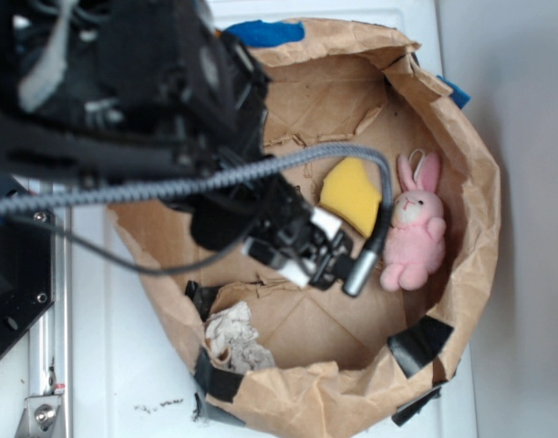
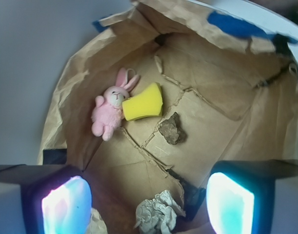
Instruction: Grab the pink bunny.
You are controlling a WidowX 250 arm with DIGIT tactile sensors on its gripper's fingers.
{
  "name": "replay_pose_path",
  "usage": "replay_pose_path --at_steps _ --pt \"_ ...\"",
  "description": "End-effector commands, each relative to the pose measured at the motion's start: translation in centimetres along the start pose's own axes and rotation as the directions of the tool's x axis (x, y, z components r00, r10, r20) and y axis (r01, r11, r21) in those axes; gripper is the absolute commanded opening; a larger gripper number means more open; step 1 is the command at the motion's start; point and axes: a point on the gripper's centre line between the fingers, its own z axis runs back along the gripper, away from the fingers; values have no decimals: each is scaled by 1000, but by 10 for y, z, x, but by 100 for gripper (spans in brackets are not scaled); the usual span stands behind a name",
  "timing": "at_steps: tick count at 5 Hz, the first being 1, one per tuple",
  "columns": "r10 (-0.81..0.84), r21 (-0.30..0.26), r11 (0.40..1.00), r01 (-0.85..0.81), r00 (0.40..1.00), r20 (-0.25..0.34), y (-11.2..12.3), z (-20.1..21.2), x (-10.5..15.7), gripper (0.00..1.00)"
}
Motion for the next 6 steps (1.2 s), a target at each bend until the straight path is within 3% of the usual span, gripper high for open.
replay_pose_path --at_steps 1,2,6 --pt "-18 -104 994 23 999 52 -5 -43 9 100" --pt "33 -134 991 -28 999 35 -5 -60 19 100" --pt "33 -134 991 -28 999 35 -5 -60 19 100"
